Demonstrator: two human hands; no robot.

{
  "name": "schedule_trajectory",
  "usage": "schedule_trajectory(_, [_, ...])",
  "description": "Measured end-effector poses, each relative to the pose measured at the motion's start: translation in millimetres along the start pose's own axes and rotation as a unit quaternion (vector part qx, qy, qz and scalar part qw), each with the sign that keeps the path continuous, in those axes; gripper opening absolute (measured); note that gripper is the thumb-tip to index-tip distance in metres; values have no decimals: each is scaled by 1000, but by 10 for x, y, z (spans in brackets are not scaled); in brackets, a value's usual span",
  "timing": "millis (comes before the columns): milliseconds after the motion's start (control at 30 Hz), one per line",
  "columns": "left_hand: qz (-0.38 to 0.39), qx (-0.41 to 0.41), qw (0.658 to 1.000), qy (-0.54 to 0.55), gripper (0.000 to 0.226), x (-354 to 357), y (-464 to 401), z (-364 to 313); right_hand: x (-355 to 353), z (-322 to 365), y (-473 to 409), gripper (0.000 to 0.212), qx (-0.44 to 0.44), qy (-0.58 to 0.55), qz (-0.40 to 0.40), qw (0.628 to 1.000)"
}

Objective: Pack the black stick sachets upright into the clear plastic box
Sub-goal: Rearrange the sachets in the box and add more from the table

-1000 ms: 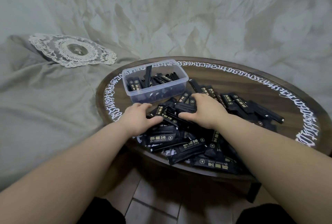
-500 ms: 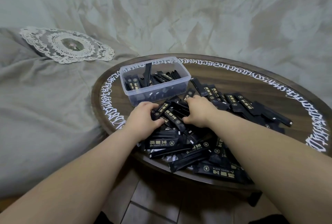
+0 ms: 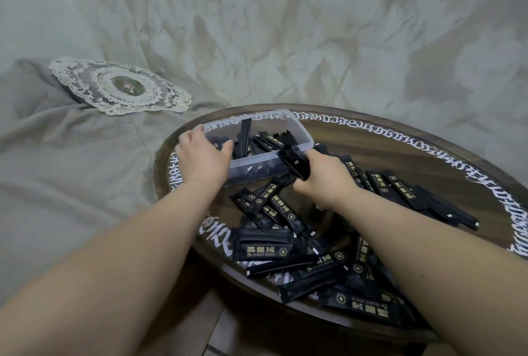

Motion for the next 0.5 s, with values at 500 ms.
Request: schedule_trajectory(500, [31, -114, 980, 157, 26, 56, 287, 290, -655, 385, -228, 21, -21, -220, -154, 963])
Point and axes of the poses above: each hand's wrist, its own y-axis away from the middle knuckle, its own x-axis out of the palm, z = x × y, the point moved 10 cm from there along -y, towards the middle knuckle, and after that the axes turned 11 degrees about -y, right-handed, at the moved point
